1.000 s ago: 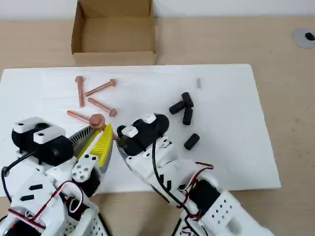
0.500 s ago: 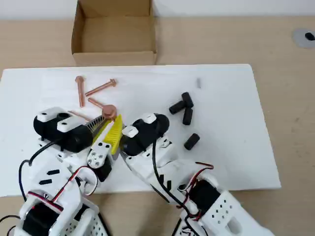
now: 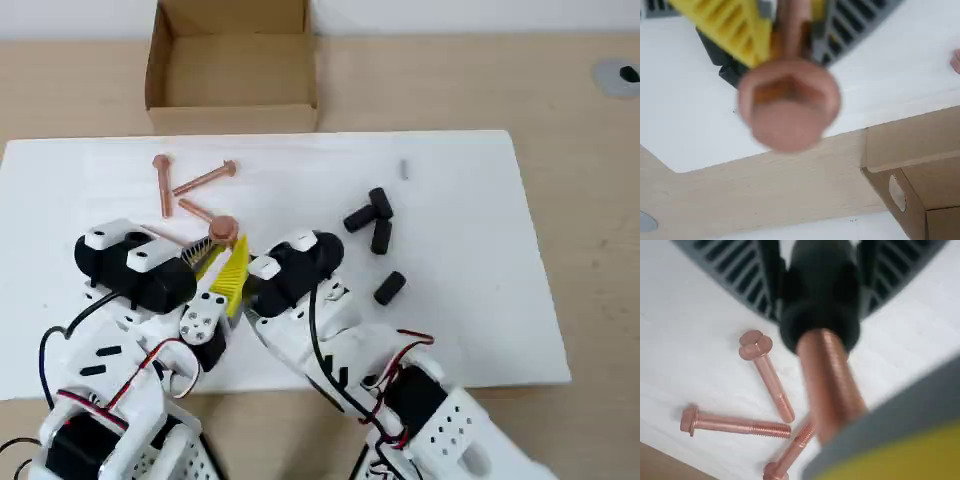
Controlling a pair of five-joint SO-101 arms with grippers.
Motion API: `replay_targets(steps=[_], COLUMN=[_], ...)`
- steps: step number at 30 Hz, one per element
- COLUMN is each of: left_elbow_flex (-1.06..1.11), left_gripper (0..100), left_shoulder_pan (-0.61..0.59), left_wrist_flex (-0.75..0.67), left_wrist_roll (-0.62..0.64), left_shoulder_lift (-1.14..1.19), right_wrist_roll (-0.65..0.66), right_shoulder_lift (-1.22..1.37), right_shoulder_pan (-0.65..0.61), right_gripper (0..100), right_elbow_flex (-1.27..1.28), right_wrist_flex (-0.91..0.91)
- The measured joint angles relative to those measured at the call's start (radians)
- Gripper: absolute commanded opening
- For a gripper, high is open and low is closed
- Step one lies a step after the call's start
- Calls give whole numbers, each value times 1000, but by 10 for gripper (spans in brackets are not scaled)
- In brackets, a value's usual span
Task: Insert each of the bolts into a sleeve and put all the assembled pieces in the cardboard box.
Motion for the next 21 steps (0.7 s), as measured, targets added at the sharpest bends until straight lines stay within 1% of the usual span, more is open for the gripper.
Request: replay_targets(steps=[3,12,19,21], left_elbow_flex=[0,0,20,20], left_gripper=[8,7,12,50], left_shoulder_pan=[0,6,8,8], left_wrist_flex=[0,66,71,71], left_wrist_roll=[-6,-6,-6,-6], left_shoulder_lift=[0,-3,-6,-6], right_wrist_roll=[0,0,0,0], right_shoulder_lift=[0,0,2,2], right_shoulder_pan=[0,-5,-5,-5], right_gripper=[10,10,10,10], right_elbow_flex=[0,0,2,2], right_wrist_flex=[0,0,0,0])
